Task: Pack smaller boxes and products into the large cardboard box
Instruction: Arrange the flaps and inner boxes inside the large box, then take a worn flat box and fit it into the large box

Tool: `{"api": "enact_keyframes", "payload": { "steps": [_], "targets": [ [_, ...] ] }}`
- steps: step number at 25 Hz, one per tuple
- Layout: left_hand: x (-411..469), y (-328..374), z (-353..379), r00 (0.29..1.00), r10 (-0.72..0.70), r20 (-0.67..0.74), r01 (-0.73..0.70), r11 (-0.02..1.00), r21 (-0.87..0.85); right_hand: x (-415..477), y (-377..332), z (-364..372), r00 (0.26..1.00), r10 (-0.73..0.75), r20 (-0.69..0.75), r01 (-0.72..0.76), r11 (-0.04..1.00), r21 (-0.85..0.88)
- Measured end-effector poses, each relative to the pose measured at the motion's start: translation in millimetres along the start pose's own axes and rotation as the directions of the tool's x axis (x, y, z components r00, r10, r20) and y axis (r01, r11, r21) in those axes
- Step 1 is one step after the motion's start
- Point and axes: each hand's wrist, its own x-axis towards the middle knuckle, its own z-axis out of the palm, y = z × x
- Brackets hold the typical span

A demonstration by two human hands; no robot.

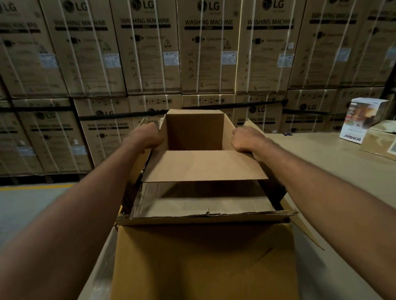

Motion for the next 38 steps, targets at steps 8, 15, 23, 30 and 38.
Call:
{"api": "enact_keyframes", "payload": {
  "steps": [8,15,23,30,38],
  "targets": [
    [-12,0,12,0.994,0.016,-0.106,-0.002,0.991,0.135,-3,15,14,0.992,0.053,-0.112,-0.007,0.928,0.372],
    [-66,54,1,0.939,0.155,-0.307,-0.239,0.936,-0.258,-32,87,-5,0.939,0.164,-0.302,0.064,0.780,0.623],
    [-141,256,75,0.821,0.418,-0.389,-0.557,0.737,-0.383,-76,185,-36,0.920,0.104,-0.379,0.203,0.700,0.685],
    [-178,410,222,0.857,0.376,-0.352,-0.511,0.706,-0.489,-105,371,-35,0.938,0.149,-0.314,0.108,0.734,0.671],
    [-161,543,343,0.905,0.396,-0.156,-0.415,0.740,-0.530,-106,550,-36,0.921,0.283,-0.266,-0.069,0.794,0.604]
  ]
}}
